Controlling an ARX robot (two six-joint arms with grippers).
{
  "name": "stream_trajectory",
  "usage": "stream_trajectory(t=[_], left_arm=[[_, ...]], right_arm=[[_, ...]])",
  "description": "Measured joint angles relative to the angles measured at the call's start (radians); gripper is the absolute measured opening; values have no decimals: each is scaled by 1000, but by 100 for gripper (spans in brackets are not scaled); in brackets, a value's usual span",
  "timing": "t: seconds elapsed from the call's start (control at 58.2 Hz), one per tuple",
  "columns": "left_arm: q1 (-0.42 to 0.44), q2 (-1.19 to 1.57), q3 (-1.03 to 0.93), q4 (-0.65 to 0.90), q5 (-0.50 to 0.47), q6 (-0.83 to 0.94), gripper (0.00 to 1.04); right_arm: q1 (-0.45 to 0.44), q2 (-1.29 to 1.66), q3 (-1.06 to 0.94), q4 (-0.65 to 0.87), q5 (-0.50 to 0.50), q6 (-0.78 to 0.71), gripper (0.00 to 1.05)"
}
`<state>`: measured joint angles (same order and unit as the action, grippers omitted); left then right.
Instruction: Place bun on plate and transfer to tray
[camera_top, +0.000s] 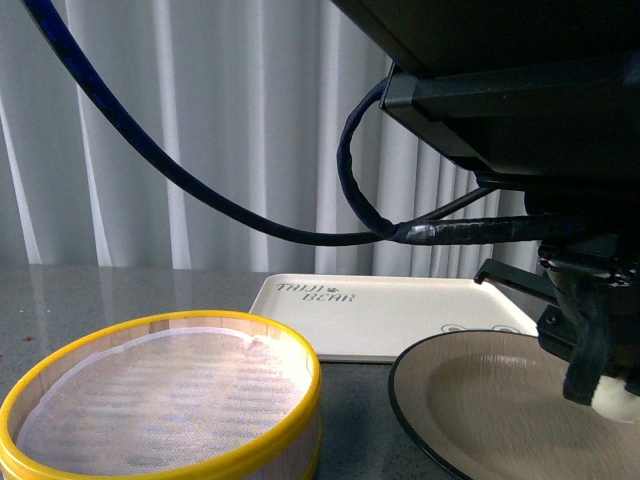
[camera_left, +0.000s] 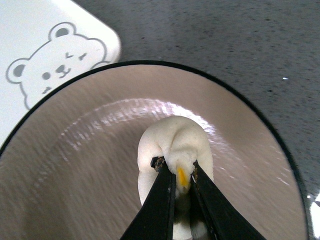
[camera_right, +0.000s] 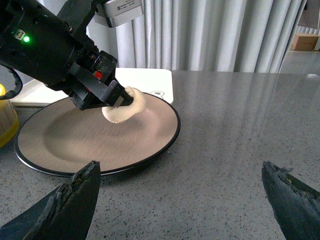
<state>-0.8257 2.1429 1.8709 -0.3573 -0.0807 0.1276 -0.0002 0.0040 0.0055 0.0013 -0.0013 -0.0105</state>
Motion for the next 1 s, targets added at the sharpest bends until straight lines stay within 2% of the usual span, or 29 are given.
stream_trajectory(t=[0.103, 0.223, 0.481, 0.636, 0.894, 0.928, 0.997], left_arm=[[15, 35, 57, -28, -44, -14, 5], [25, 48, 87, -59, -49, -16, 5], [37, 49, 74, -90, -32, -29, 5], [49, 56, 48, -89, -78, -41, 5], [61, 61, 48, -115, -79, -54, 5], [61, 61, 47, -122, -73, -56, 6], [63, 61, 47, -154, -53, -57, 17]], right_arm=[[0, 0, 0, 0, 0, 0, 96], [0, 0, 0, 0, 0, 0, 96], [0, 0, 0, 0, 0, 0, 96], [0, 0, 0, 0, 0, 0, 96], [0, 0, 0, 0, 0, 0, 96], [0, 0, 0, 0, 0, 0, 96], [0, 0, 0, 0, 0, 0, 96]])
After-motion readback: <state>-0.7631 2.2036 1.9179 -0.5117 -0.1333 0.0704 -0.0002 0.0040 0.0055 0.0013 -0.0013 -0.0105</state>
